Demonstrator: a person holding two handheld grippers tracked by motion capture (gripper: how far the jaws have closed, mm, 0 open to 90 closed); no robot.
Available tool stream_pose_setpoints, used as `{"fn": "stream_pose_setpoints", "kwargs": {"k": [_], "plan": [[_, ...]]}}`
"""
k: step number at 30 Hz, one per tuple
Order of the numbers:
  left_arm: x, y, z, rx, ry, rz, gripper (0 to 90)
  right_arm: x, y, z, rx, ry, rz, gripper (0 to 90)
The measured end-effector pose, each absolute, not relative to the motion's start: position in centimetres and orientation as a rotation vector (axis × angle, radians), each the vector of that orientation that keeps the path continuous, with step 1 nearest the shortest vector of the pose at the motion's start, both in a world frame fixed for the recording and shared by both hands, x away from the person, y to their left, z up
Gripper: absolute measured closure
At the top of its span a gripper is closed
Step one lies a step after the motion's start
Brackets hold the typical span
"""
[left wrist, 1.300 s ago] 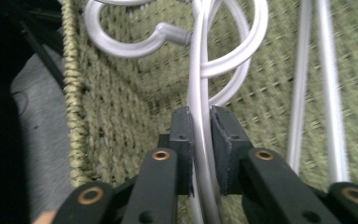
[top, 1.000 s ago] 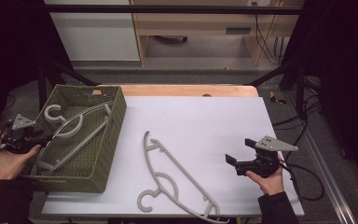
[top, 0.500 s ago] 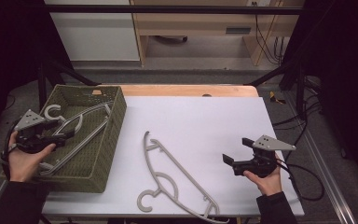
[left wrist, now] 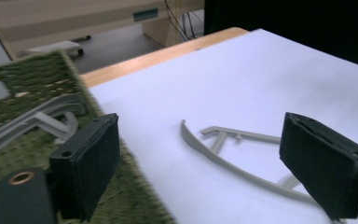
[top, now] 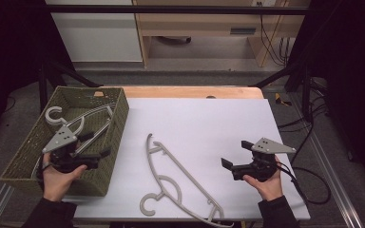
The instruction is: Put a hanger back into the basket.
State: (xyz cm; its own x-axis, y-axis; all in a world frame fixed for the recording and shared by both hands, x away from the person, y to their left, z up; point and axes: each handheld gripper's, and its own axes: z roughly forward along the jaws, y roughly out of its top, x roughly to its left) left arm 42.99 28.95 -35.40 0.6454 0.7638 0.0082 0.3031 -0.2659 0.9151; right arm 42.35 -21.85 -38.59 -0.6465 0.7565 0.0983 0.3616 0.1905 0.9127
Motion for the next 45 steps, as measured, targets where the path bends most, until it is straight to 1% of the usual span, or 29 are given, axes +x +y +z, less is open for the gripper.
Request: {"fn": "stream_pose_setpoints", "kwargs": {"k": [5, 11, 24, 32, 38, 45], "plan": [[42.3, 27.3, -36.0, 1.862, 0.819, 0.543, 10.0, 42.0, -20.6, -38.5, 1.022, 2.143, 1.415, 2.1], [42.0, 26.3, -36.8, 1.882, 0.788, 0.503, 9.3, 41.8, -18.9, -38.8, 1.003, 2.206, 1.394, 2.2], [42.3, 25.6, -38.2, 1.945, 0.787, 0.489, 5.8, 41.0, -15.0, -40.1, 0.933, 2.377, 1.31, 4.4], [42.2, 25.8, -38.0, 1.939, 0.787, 0.498, 5.7, 40.3, -12.2, -41.4, 0.886, 2.499, 1.216, 7.7], [42.2, 26.0, -37.9, 1.941, 0.785, 0.5, 5.4, 39.5, -10.6, -42.5, 0.872, 2.581, 1.166, 14.4], [42.1, 26.2, -37.9, 1.935, 0.784, 0.502, 5.0, 38.5, -9.1, -44.4, 0.823, 2.703, 1.062, 29.8]]}}
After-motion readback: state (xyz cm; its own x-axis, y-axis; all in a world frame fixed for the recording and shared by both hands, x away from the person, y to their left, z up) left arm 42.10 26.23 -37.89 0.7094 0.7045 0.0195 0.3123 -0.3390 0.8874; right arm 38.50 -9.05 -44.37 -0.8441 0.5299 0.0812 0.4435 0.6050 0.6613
